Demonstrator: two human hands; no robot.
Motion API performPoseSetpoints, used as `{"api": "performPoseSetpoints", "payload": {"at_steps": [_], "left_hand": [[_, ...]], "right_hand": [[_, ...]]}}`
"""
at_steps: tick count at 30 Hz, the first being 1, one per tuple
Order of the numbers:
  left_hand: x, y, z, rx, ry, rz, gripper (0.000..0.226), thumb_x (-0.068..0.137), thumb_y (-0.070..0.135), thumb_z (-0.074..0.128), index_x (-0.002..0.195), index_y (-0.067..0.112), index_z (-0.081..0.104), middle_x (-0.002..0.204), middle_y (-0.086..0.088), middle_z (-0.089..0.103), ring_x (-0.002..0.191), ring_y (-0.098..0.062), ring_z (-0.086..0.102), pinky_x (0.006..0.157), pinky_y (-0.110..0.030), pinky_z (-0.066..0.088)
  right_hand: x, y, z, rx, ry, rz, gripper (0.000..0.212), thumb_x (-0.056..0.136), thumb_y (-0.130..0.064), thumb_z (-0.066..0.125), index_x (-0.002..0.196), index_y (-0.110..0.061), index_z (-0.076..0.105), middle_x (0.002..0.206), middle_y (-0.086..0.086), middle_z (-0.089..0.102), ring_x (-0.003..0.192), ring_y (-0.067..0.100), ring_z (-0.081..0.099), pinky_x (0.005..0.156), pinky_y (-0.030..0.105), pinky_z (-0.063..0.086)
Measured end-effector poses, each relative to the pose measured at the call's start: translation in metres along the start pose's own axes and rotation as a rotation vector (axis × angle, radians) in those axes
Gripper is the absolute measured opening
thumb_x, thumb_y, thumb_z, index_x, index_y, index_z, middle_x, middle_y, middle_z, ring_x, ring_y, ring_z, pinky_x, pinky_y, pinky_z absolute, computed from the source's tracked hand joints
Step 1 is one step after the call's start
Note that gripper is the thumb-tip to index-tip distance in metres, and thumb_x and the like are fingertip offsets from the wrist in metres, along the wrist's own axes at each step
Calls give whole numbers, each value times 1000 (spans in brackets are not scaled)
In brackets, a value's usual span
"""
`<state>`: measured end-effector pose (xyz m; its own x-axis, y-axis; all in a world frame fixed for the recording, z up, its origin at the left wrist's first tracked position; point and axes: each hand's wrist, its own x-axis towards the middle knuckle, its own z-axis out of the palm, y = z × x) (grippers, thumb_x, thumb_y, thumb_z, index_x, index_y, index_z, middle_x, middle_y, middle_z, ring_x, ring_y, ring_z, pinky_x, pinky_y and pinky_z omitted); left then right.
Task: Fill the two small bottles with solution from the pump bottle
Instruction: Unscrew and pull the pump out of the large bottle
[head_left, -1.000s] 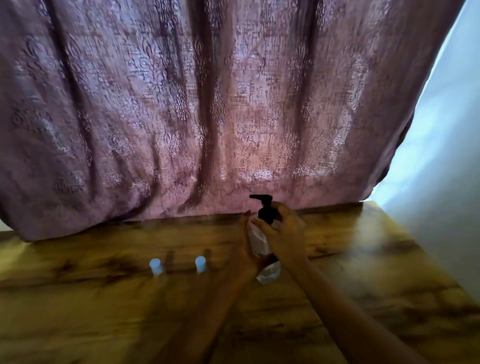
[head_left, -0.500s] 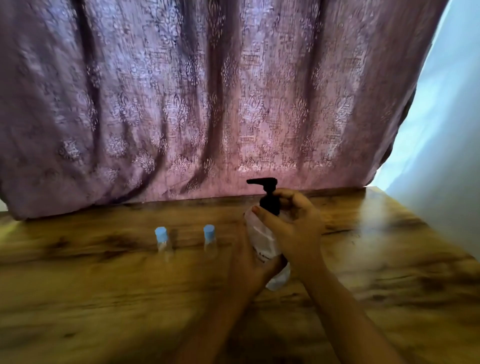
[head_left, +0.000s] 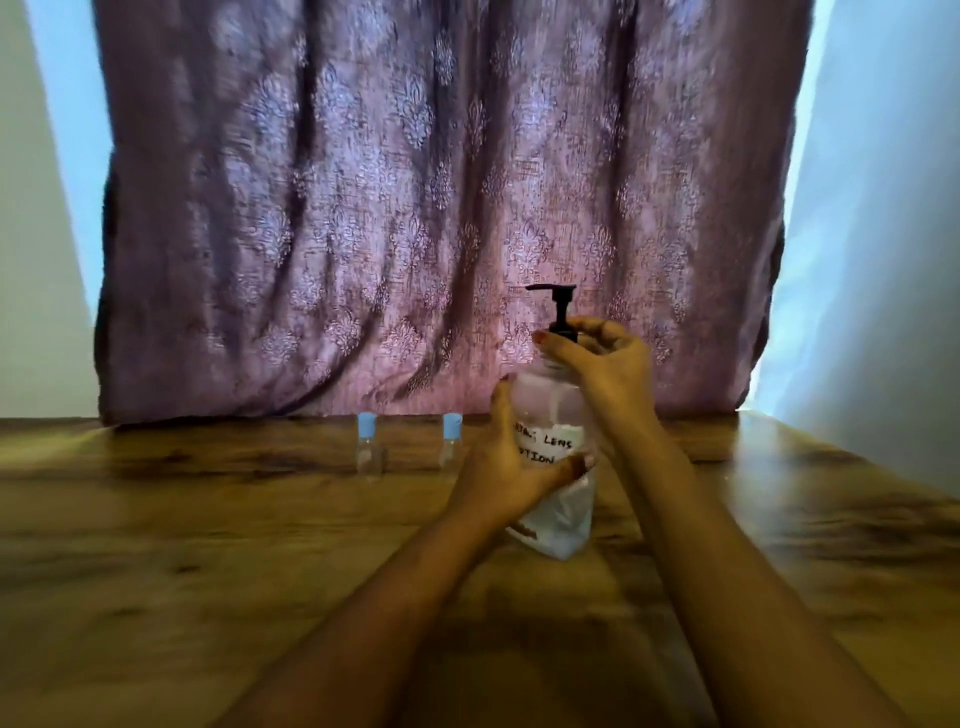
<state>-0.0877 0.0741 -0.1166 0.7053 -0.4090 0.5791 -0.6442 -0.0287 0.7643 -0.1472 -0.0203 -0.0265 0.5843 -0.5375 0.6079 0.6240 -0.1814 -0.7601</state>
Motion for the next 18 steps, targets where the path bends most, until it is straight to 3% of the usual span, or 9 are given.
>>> {"api": "performPoseSetpoints", "payload": {"at_steps": [2, 4, 6, 12, 15, 18], "left_hand": [[-7, 8, -13, -76, -86, -20, 105, 66, 41, 86, 149, 31, 23, 151, 3, 40, 135, -13, 43, 108, -35, 43], [-14, 14, -24, -236, -152, -75, 96, 59, 43, 85, 139, 34, 33, 133, -1, 56, 114, -14, 60, 82, -26, 57], [-20, 21, -35, -396, -197, -134, 88, 54, 38, 82, 131, 31, 40, 124, -6, 61, 103, -15, 63, 65, -18, 56], [-12, 19, -34, -472, -292, -139, 70, 50, 32, 90, 113, 32, 59, 98, 2, 77, 88, -14, 74, 66, -23, 58], [-15, 20, -23, -462, -241, -83, 59, 55, 35, 89, 107, 32, 61, 98, 1, 77, 91, -19, 74, 70, -27, 59], [-21, 20, -20, -449, -216, -44, 63, 56, 38, 86, 111, 30, 56, 102, 1, 76, 93, -18, 73, 71, -27, 59]], "right_hand": [[-7, -5, -2, 37, -15, 8, 25, 67, -6, 79, 87, -10, 65, 70, -3, 73, 67, 11, 70, 57, 17, 53], [-12, -10, -6, 65, -53, 12, 25, 68, -4, 77, 89, -10, 65, 73, -3, 74, 70, 12, 71, 59, 18, 54], [-14, -13, -10, 88, -101, 3, 25, 67, -4, 75, 88, -11, 66, 76, -2, 74, 73, 14, 71, 62, 22, 56], [-11, -20, -19, 220, -152, -54, 29, 58, -14, 76, 85, -14, 67, 80, 0, 75, 71, 14, 71, 58, 24, 56], [-8, -24, -23, 251, -171, -76, 32, 59, -15, 74, 89, -9, 65, 79, 0, 75, 71, 13, 71, 57, 22, 56], [-11, -25, -21, 243, -221, -55, 30, 61, -13, 72, 90, -9, 65, 80, -1, 75, 75, 12, 71, 61, 21, 56]]}}
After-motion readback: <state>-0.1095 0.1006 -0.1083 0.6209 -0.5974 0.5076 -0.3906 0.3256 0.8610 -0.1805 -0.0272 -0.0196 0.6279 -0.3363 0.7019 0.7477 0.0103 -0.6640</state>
